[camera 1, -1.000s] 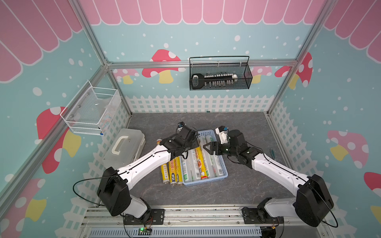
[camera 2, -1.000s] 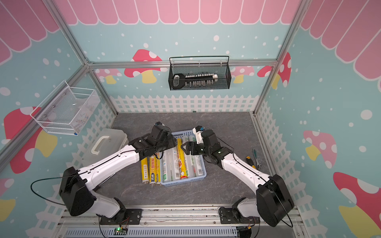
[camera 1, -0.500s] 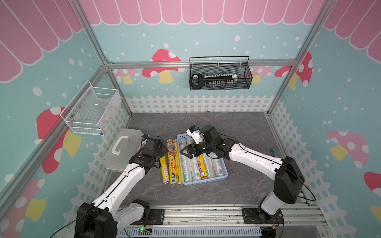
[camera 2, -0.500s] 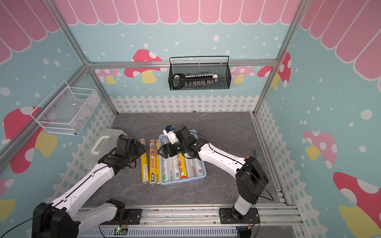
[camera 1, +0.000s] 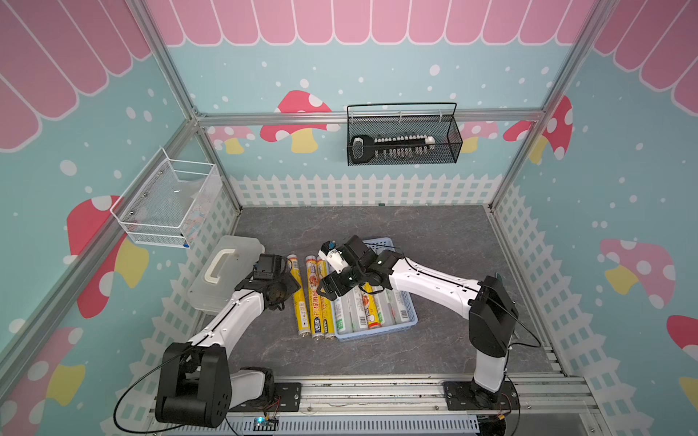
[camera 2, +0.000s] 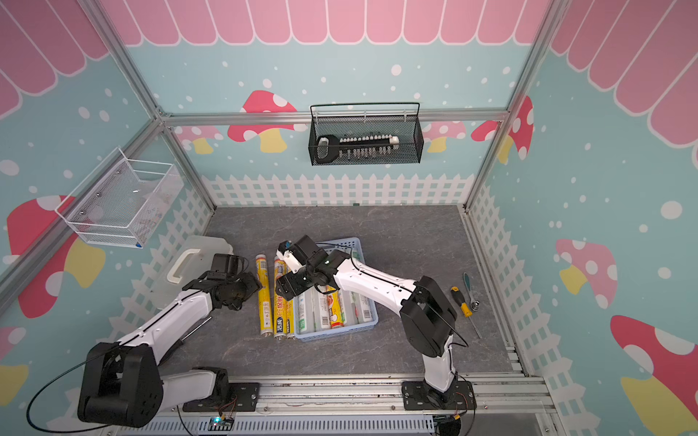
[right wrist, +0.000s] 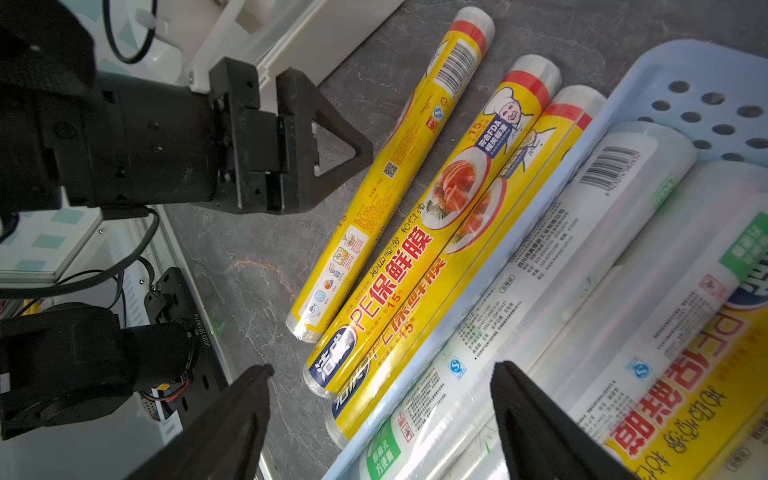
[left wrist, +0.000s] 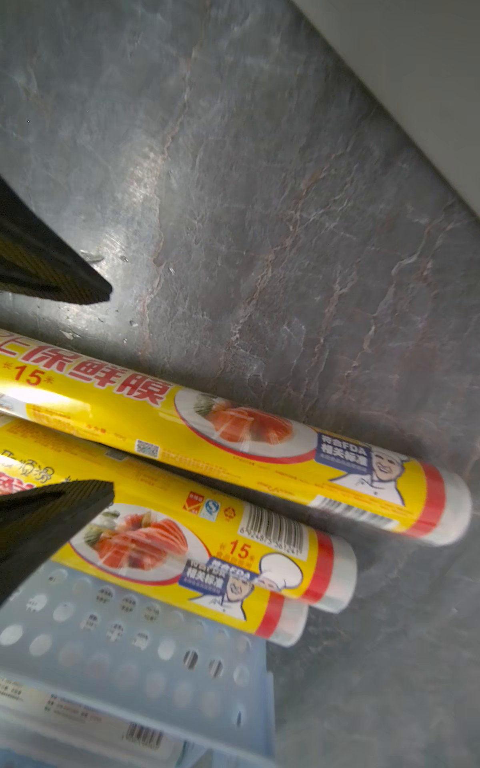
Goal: Put the plastic wrap into the basket
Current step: Pick up the plastic wrap from the center of the board.
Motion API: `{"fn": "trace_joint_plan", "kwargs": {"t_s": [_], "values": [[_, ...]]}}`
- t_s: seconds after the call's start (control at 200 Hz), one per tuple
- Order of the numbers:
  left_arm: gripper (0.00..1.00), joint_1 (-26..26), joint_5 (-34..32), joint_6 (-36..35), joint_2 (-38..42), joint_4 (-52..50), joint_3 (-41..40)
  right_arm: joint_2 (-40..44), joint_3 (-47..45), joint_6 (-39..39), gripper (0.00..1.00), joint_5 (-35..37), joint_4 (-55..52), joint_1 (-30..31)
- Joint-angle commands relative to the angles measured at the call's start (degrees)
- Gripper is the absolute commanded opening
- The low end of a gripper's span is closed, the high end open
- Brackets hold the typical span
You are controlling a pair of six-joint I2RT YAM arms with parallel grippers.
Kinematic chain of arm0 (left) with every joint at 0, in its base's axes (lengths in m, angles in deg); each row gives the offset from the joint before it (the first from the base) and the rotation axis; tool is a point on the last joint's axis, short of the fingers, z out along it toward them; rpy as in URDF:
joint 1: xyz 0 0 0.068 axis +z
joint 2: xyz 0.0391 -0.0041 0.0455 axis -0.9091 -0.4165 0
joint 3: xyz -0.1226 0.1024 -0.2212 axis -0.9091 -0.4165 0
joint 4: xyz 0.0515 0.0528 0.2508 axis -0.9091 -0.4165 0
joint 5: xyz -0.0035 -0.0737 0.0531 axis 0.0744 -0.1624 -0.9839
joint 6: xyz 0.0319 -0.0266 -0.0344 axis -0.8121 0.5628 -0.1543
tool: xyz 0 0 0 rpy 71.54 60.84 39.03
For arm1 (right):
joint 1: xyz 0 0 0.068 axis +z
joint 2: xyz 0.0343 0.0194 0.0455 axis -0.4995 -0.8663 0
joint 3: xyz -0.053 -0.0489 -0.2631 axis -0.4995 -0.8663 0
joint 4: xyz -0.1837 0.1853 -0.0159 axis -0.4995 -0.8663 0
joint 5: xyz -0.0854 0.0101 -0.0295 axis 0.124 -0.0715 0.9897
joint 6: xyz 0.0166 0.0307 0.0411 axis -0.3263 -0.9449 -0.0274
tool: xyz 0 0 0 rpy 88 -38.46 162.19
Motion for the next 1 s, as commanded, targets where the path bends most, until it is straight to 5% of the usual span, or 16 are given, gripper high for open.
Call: {"fn": "trace_joint_plan", "kwargs": {"t_s": [0.0, 0.265, 0.685, 0.996], "values": [[0.71, 0.5, 2.1, -3.0, -3.8, -1.3, 3.4, -3.3, 2.7, 1.2, 0.86, 2.4, -3.7, 0.9], [0.71, 0.4, 2.6, -5.2, -11.7, -2.4, 7.8, -7.4, 7.7, 1.5, 0.86, 8.3, -8.6, 2.2], [0.71, -0.3, 1.7, -8.6, -19.3, -6.8, 12.2, -10.1, 10.8, 1.3, 0.86, 7.8, -10.9, 2.3], [0.69, -5.3, -9.3, -10.8, -25.0, -13.4, 16.9, -10.1, 10.8, 1.3, 0.87, 8.4, -11.7, 2.3]]}}
